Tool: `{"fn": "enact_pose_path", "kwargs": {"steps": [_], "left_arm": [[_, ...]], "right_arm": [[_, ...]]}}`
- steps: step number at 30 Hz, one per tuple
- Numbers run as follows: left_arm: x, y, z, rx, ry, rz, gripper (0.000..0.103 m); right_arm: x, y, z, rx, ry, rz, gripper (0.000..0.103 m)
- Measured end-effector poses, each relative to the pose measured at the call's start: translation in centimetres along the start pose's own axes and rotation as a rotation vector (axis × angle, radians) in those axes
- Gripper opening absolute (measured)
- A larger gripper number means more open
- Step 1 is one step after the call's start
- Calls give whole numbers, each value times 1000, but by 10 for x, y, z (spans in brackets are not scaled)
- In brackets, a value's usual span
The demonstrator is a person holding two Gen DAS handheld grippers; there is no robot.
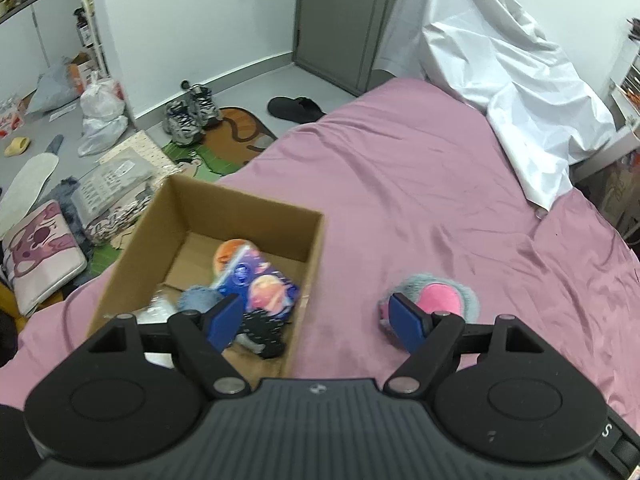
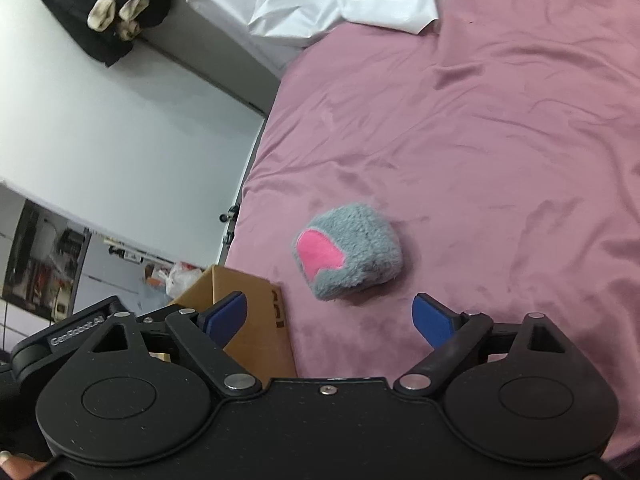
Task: Organize soft objects
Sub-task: 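Move both tools to the grey plush with pink ears, then close both tools on the grey plush from either side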
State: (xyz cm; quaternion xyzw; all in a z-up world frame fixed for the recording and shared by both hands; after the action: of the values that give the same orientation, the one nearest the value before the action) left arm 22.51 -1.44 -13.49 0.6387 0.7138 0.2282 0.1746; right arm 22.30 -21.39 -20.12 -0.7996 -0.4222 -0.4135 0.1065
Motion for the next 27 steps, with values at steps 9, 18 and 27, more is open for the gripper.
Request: {"fn": "enact_pose_path", "kwargs": {"steps": [9, 18, 27], "left_arm": [[-32, 12, 32, 18, -26, 19, 78], [-61, 24, 76, 74, -24, 60, 78], [-71, 21, 103, 118, -3, 56, 78]], "right_arm": [[-11, 17, 4, -24, -20, 38, 89], [-21, 33, 6, -58, -31, 67, 89], [-36, 45, 14, -83, -60, 129, 87]]}}
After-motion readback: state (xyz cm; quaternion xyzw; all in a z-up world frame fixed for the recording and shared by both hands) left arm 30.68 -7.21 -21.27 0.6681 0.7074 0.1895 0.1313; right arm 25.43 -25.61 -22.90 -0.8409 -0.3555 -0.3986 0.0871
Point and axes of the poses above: each gripper's, at about its wrist camera, not at the fingertips, and z roughly the way its jaws point, x to its left, y to its top, the point moved 9 cm from there along z, roughly the way its jaws point, and after that the axes turned 13 degrees about z, right-handed, at the moved point
